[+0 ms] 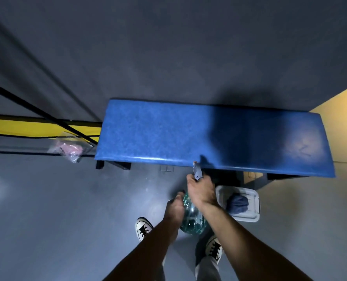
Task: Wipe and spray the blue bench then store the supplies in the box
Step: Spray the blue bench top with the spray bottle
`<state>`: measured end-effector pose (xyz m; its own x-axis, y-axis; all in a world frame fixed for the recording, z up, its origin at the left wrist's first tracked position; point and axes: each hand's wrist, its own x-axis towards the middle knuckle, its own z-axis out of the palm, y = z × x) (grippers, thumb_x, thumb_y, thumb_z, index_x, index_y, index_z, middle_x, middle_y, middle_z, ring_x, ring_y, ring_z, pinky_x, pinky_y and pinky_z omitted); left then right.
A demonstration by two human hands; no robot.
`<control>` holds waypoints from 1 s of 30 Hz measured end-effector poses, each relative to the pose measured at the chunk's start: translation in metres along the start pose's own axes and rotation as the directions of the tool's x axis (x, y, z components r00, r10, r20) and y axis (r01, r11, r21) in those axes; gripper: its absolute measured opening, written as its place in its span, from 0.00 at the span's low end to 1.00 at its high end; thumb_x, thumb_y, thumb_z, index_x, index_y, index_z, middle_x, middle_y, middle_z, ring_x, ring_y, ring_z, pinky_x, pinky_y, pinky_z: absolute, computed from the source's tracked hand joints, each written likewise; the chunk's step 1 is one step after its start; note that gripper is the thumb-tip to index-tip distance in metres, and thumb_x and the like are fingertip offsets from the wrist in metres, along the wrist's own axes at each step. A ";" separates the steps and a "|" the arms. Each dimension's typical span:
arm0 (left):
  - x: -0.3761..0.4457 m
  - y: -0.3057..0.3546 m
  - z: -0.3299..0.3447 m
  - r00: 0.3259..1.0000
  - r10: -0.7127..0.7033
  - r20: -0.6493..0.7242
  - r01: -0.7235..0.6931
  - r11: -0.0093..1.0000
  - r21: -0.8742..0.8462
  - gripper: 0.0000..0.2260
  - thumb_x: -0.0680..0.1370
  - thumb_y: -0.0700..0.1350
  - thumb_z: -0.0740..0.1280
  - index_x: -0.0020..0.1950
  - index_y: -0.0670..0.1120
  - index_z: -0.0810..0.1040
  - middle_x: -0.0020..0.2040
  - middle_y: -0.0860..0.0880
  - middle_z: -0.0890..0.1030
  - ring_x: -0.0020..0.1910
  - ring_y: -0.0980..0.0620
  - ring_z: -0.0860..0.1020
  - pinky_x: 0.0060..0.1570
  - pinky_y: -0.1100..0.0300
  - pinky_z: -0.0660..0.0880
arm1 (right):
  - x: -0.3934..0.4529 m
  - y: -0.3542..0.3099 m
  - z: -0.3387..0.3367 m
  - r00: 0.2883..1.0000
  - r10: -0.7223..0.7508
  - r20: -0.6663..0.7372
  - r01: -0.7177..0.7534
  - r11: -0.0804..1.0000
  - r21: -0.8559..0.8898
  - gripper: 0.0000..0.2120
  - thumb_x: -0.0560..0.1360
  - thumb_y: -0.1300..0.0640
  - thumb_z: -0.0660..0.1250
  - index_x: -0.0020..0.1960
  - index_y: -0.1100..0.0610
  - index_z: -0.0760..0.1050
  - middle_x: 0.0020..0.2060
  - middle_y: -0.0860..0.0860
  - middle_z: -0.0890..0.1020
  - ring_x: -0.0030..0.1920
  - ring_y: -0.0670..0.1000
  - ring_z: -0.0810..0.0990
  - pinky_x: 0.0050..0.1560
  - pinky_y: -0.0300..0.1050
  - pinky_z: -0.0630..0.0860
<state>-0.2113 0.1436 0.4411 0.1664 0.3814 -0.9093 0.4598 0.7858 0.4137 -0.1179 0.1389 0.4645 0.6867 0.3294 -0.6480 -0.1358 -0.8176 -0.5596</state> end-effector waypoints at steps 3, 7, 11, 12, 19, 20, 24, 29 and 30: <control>-0.010 0.005 0.020 0.999 0.011 0.044 -0.012 1.000 0.025 0.19 0.85 0.52 0.56 0.51 0.42 0.82 0.42 0.42 0.85 0.37 0.47 0.82 0.37 0.61 0.75 | 0.004 0.009 -0.026 0.999 -0.019 -0.026 0.020 1.000 0.024 0.13 0.78 0.51 0.63 0.50 0.61 0.79 0.40 0.61 0.83 0.42 0.63 0.82 0.40 0.46 0.74; -0.014 0.015 0.058 0.997 0.007 0.076 -0.011 0.999 0.052 0.19 0.85 0.52 0.59 0.55 0.37 0.81 0.47 0.39 0.82 0.36 0.48 0.79 0.27 0.66 0.74 | 0.021 0.029 -0.057 0.992 -0.040 -0.122 0.042 0.999 0.014 0.16 0.79 0.51 0.62 0.62 0.55 0.79 0.34 0.58 0.81 0.33 0.56 0.78 0.34 0.45 0.71; -0.004 0.014 0.094 0.998 -0.020 0.061 0.015 0.996 0.087 0.24 0.83 0.60 0.59 0.56 0.42 0.83 0.52 0.38 0.86 0.45 0.42 0.84 0.41 0.59 0.78 | 0.043 0.041 -0.078 0.989 0.019 -0.146 -0.013 0.999 0.040 0.16 0.78 0.51 0.63 0.57 0.61 0.80 0.39 0.63 0.82 0.40 0.63 0.80 0.40 0.46 0.72; -0.002 0.012 0.101 0.998 -0.023 0.055 0.018 0.996 0.093 0.24 0.83 0.61 0.58 0.56 0.42 0.83 0.51 0.38 0.86 0.44 0.41 0.85 0.41 0.57 0.79 | 0.048 0.043 -0.082 0.991 0.019 -0.135 -0.013 0.999 0.040 0.15 0.78 0.52 0.63 0.54 0.62 0.80 0.41 0.65 0.82 0.43 0.65 0.81 0.42 0.47 0.73; 0.005 0.002 0.143 0.999 0.012 0.046 -0.018 0.990 0.138 0.19 0.84 0.57 0.57 0.48 0.47 0.81 0.43 0.42 0.85 0.40 0.44 0.83 0.41 0.56 0.81 | 0.061 0.061 -0.117 0.992 0.042 -0.117 -0.033 0.996 0.077 0.14 0.77 0.48 0.63 0.42 0.59 0.76 0.42 0.64 0.83 0.43 0.65 0.82 0.41 0.50 0.76; 0.005 0.002 0.152 0.998 0.016 0.054 -0.023 0.990 0.136 0.18 0.85 0.56 0.57 0.47 0.48 0.80 0.42 0.43 0.84 0.39 0.46 0.82 0.35 0.60 0.79 | 0.061 0.065 -0.127 0.992 0.048 -0.120 -0.036 0.994 0.104 0.14 0.77 0.48 0.63 0.40 0.58 0.74 0.39 0.63 0.82 0.41 0.63 0.82 0.39 0.48 0.74; 0.004 -0.003 0.201 0.993 0.021 0.113 -0.043 0.981 0.191 0.22 0.84 0.59 0.57 0.59 0.44 0.81 0.51 0.41 0.85 0.48 0.44 0.84 0.39 0.60 0.74 | 0.077 0.087 -0.169 0.977 0.093 -0.192 -0.060 0.984 0.168 0.16 0.76 0.47 0.62 0.41 0.59 0.75 0.36 0.61 0.81 0.39 0.63 0.82 0.36 0.47 0.72; 0.017 -0.015 0.253 0.996 -0.007 0.093 -0.014 0.975 0.221 0.20 0.84 0.56 0.57 0.63 0.43 0.78 0.57 0.39 0.84 0.50 0.41 0.84 0.41 0.58 0.82 | 0.106 0.114 -0.206 0.985 0.068 -0.161 -0.044 0.988 0.147 0.15 0.79 0.51 0.62 0.39 0.60 0.73 0.34 0.59 0.78 0.32 0.56 0.75 0.29 0.41 0.66; 0.017 -0.017 0.260 0.996 -0.020 0.084 0.000 0.974 0.226 0.21 0.83 0.58 0.57 0.62 0.44 0.79 0.56 0.40 0.84 0.51 0.41 0.84 0.48 0.54 0.83 | 0.110 0.117 -0.210 0.987 0.056 -0.153 -0.036 0.991 0.129 0.15 0.79 0.52 0.62 0.38 0.60 0.73 0.34 0.58 0.78 0.32 0.56 0.75 0.29 0.41 0.66</control>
<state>0.0104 0.0103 0.4071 0.2304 0.3234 -0.9178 0.6450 0.6554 0.3929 0.0919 -0.0203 0.4362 0.7792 0.2070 -0.5917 -0.2515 -0.7614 -0.5975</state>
